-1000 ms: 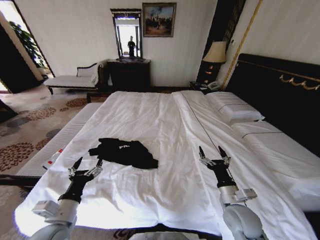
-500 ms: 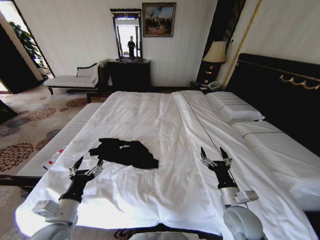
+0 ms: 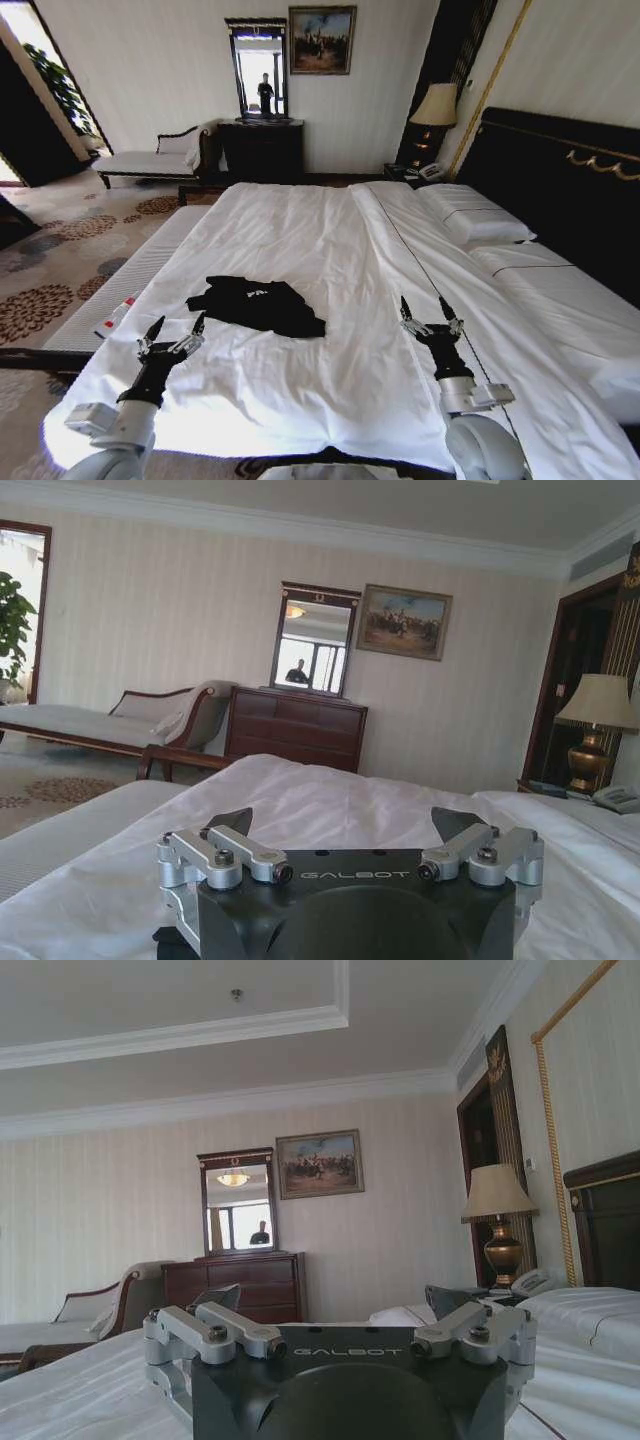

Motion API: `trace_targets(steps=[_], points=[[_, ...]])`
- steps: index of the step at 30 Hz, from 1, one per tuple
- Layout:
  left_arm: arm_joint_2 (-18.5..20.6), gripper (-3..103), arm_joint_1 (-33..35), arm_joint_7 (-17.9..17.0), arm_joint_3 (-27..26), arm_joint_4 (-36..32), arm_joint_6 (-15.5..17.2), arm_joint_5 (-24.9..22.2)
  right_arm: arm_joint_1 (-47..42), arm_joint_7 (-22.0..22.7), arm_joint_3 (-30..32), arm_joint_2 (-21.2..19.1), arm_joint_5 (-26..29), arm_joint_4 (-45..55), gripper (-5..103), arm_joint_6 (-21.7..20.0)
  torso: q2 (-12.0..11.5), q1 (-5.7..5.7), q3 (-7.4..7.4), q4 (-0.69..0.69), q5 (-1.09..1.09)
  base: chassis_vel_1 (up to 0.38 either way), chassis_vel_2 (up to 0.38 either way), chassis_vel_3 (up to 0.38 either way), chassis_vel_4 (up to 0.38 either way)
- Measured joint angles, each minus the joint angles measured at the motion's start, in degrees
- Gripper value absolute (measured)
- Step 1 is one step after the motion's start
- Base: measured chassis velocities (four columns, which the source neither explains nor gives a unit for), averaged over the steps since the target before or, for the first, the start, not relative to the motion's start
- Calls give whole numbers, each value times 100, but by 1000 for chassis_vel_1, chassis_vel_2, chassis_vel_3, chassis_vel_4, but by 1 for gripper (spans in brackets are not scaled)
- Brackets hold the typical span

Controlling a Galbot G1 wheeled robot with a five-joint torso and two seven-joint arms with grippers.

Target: Fold the clothes on the bed.

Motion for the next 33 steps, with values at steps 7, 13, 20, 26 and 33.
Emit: trace_targets(steps=[7, 13, 20, 26, 33], points=[[-1, 100, 1, 4, -18, 9, -12, -4, 26, -4, -26, 13, -27, -22, 100, -4, 0, 0, 0, 0, 0, 53, 45, -41, -51], [7, 100, -11, 5, -30, 8, -12, -8, 27, -14, -41, 46, -74, -25, 100, -8, 0, 0, 0, 0, 0, 52, 52, -53, -57], [-7, 100, -8, 9, -32, 9, -17, -8, 35, -18, -42, 59, -81, -29, 100, -9, 0, 0, 0, 0, 0, 60, 65, -74, -72], [-12, 100, 3, 10, -43, 9, -24, -8, 34, -23, -49, 82, -96, -33, 100, -9, 0, 0, 0, 0, 0, 71, 85, -78, -80], [-27, 100, -12, 11, -48, 25, -36, -16, 15, -23, -45, 86, -111, -27, 100, -3, 0, 0, 0, 0, 0, 84, 78, -71, -67]])
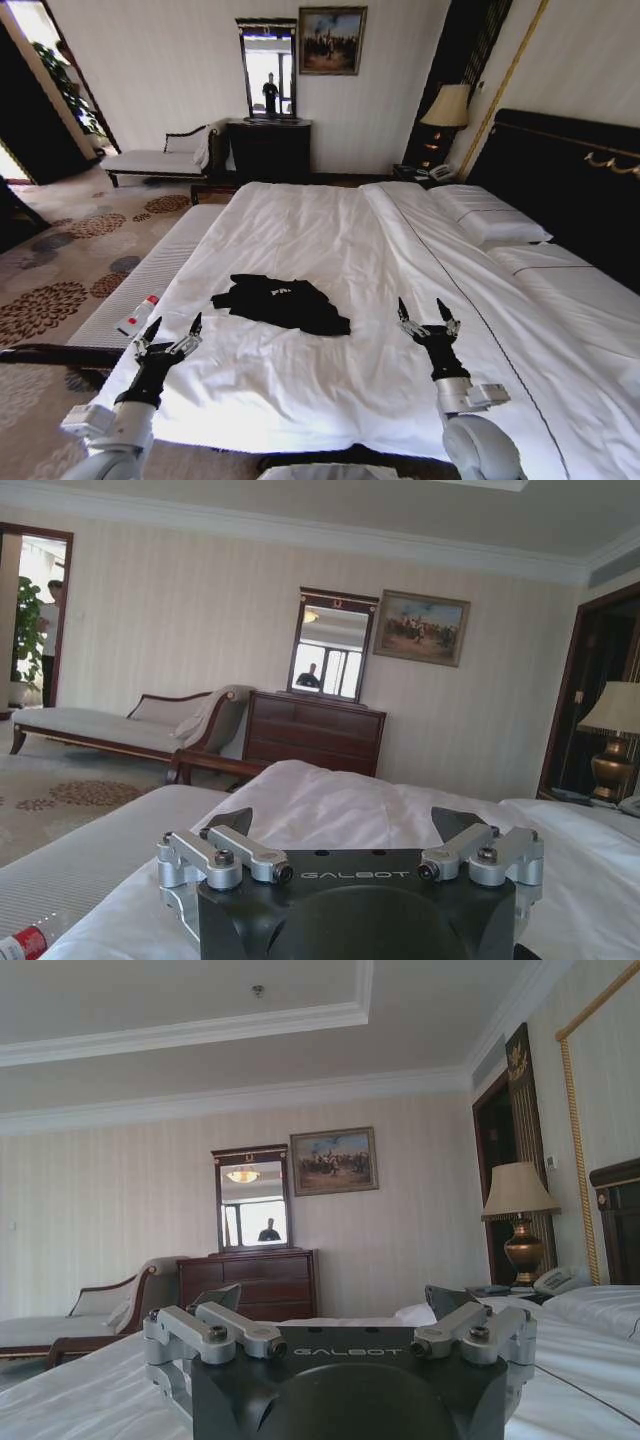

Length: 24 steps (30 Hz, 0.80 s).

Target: Fold the clothes on the bed.

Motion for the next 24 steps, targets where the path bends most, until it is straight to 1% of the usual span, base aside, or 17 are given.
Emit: trace_targets(steps=[12, 24], points=[[-13, 100, 18, 10, -5, 46, -59, -1, -30, -10, 1, -2, -77, 12, 100, 1, 0, 0, 0, 0, 1, 17, 13, -16, -18], [2, 100, 16, 15, -4, 70, -79, 6, -42, -15, -8, -8, -87, 12, 100, 20, 0, 0, 0, 0, 0, 43, 82, -43, -90]])
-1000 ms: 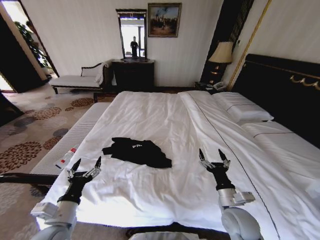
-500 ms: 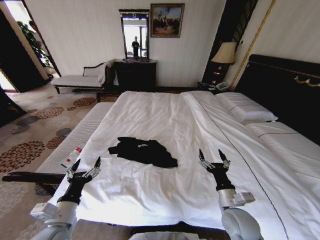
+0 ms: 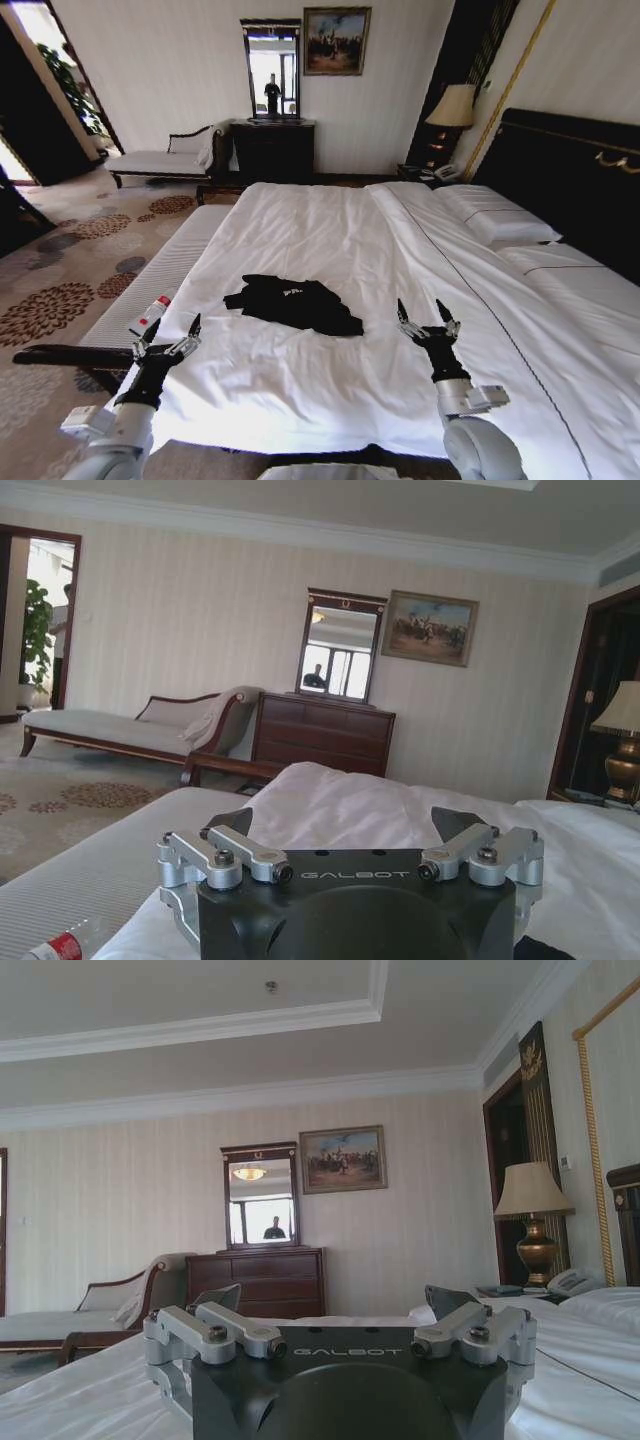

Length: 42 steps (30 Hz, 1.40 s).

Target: Fold the clothes on the bed.

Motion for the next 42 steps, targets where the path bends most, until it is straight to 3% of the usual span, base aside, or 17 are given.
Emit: trace_targets(steps=[15, 32, 42], points=[[1, 100, -44, -2, 1, 81, 30, 76, 241, -164, -148, -20, 242, -237, 100, 388, 0, 0, 0, 0, 1, 8, 27, -6, -23], [-52, 100, -40, -10, 8, 49, 66, 139, 328, -27, -216, -23, 175, -375, 100, 275, 0, 0, 0, 0, 0, 0, 0, 0, 0], [22, 100, -217, -28, 58, 264, 103, 154, 382, -104, -229, -23, 177, -518, 100, 421, 0, 0, 0, 0, 0, 0, 0, 0, 0]])
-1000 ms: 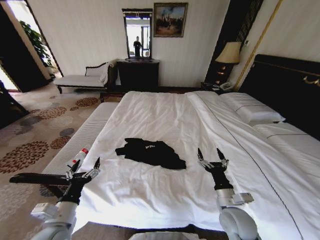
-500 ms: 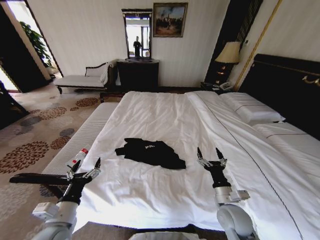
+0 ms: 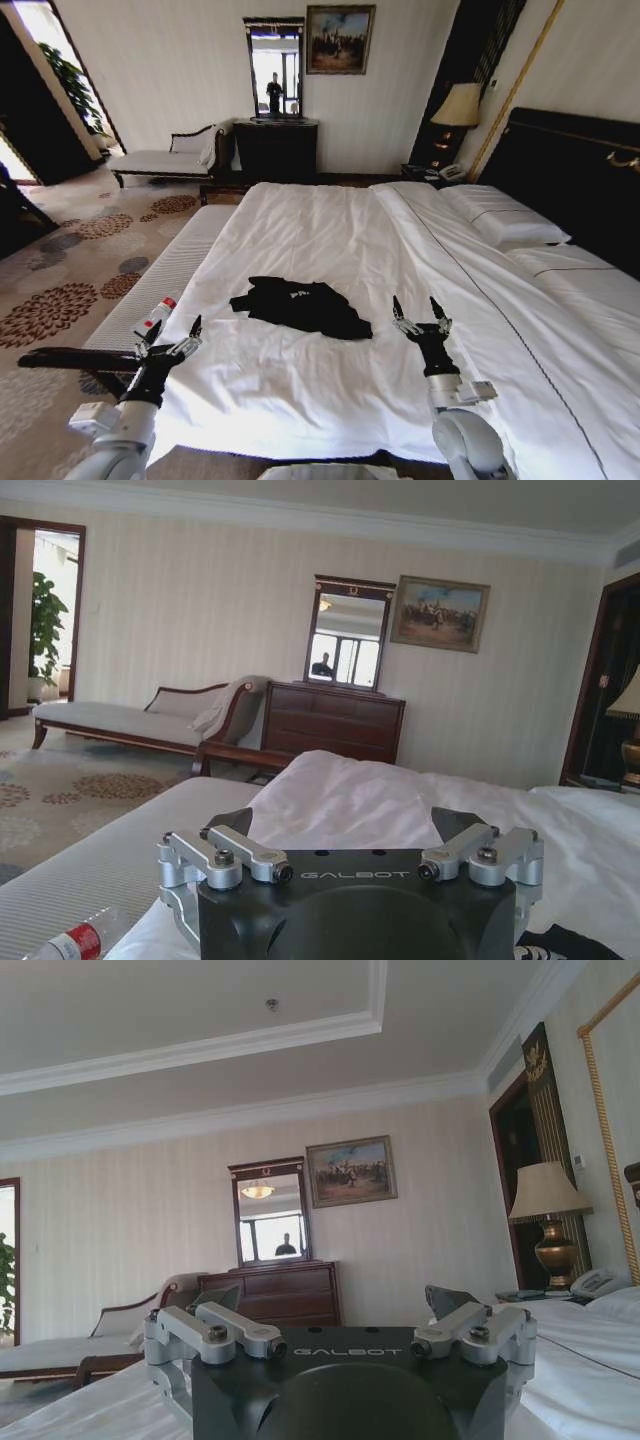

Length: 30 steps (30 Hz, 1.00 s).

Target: Fold the clothes on the bed.

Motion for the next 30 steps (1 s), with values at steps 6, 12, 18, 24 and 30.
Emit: trace_targets(steps=[6, 12, 18, 24, 30], points=[[169, 100, -180, -17, -37, 198, 44, -73, 29, -48, -56, 29, -84, -104, 100, 2, 0, -1, 0, 0, 0, 0, 0, 0, 0], [460, 100, -560, -102, -29, 518, 125, -197, 115, -12, -89, 37, -197, -235, 100, 15, 0, 0, 0, 0, 0, 0, 0, 0, 0], [803, 100, -1602, -1006, 324, 1051, 364, -1135, 199, 15, -170, 117, -329, -454, 100, 185, 0, 0, 0, -2, -2, 0, 0, 0, 0], [1460, 100, -2603, -1292, 535, 1789, 1090, -1657, 244, 30, -221, 50, -34, -780, 100, 268, 0, 0, 1, -1, 1, 0, 0, 0, 0], [2044, 100, -3948, -1964, 1152, 2578, 2212, -2391, 210, 38, -67, -151, 313, -891, 100, 338, 0, 0, 0, -2, -2, 0, 0, 0, 0]])
